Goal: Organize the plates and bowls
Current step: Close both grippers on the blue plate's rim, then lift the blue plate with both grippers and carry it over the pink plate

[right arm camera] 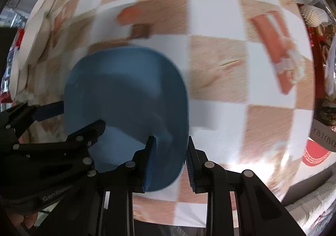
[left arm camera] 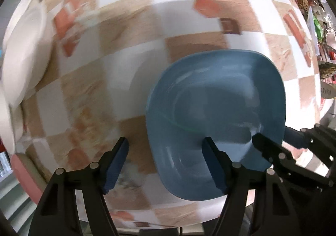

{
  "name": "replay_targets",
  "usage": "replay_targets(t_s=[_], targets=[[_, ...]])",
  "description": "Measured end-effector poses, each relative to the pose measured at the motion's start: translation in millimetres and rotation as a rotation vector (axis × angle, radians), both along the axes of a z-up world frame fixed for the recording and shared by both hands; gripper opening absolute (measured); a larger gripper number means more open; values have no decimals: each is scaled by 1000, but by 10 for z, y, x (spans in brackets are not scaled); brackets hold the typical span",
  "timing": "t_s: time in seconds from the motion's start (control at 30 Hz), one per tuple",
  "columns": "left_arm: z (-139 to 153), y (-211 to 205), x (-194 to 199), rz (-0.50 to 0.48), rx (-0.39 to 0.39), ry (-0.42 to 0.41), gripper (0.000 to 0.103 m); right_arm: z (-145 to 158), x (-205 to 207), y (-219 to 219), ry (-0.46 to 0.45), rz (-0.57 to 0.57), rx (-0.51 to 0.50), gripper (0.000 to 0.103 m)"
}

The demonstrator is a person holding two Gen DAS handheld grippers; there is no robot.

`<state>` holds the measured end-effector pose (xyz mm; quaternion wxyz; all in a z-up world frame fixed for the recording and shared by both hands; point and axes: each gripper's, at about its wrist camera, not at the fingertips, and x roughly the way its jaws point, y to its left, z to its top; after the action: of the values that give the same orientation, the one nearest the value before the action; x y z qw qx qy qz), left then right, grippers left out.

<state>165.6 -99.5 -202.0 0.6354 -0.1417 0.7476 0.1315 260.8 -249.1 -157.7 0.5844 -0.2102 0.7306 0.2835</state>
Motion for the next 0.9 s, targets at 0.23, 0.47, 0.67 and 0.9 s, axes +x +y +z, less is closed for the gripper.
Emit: replay_targets(t_s=[0.23, 0.47, 0.67, 0.9], targets=[[26, 341, -324, 25, 27, -7, 73, 8, -446, 261, 59, 33, 49, 30], [22, 597, -259, -7, 21, -32, 73, -21, -374, 169, 84, -52, 53, 31], [22, 430, -223, -20, -26, -51, 53, -42, -237, 81, 105, -126, 52, 31], [89, 125, -220, -36, -43, -30, 35, -76, -381, 174, 105, -105, 12, 20]])
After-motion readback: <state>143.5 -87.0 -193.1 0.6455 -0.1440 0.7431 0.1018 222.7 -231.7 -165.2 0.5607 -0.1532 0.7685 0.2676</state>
